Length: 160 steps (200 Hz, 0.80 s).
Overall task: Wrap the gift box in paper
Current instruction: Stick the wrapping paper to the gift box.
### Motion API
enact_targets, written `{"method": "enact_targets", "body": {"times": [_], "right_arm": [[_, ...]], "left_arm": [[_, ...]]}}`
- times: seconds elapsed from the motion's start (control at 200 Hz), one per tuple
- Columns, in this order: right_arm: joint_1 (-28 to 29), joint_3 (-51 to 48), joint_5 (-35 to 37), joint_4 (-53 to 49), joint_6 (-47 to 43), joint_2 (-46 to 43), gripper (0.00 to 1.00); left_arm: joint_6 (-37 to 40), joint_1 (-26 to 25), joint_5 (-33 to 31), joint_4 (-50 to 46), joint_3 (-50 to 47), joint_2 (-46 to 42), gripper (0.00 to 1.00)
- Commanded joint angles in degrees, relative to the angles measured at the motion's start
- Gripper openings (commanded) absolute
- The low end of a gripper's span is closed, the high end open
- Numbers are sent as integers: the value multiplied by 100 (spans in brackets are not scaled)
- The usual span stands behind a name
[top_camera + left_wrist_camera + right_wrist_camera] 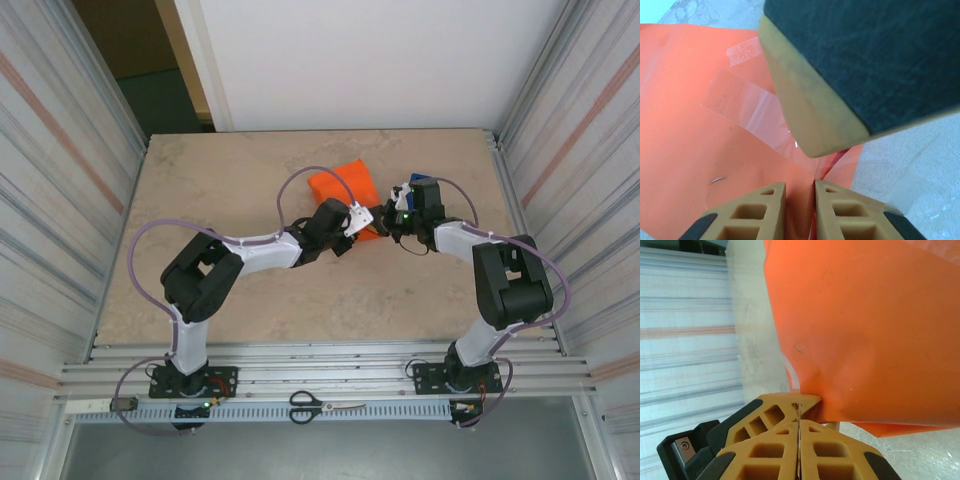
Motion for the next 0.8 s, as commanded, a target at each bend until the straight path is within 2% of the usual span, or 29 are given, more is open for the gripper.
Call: {"method": "enact_targets", "body": {"times": [0.0,0.085,0.296,0.451,0.797], "right_arm": [[58,174,139,-364,78,-41,8],[50,305,198,-850,33,-70,8],[63,379,133,-862,95,27,8],[50,629,331,-1418,-16,195,7],[85,754,324,-1784,-175,200,5]], "left_arm": [[-38,-122,423,-1807,-441,914,19],[-37,-122,414,-1807,-459,913,19],[-29,-123,435,-1807,-450,930,19],[-28,-123,432,-1816,-437,940,19],[-20,-123,425,-1852,-441,913,19]]}}
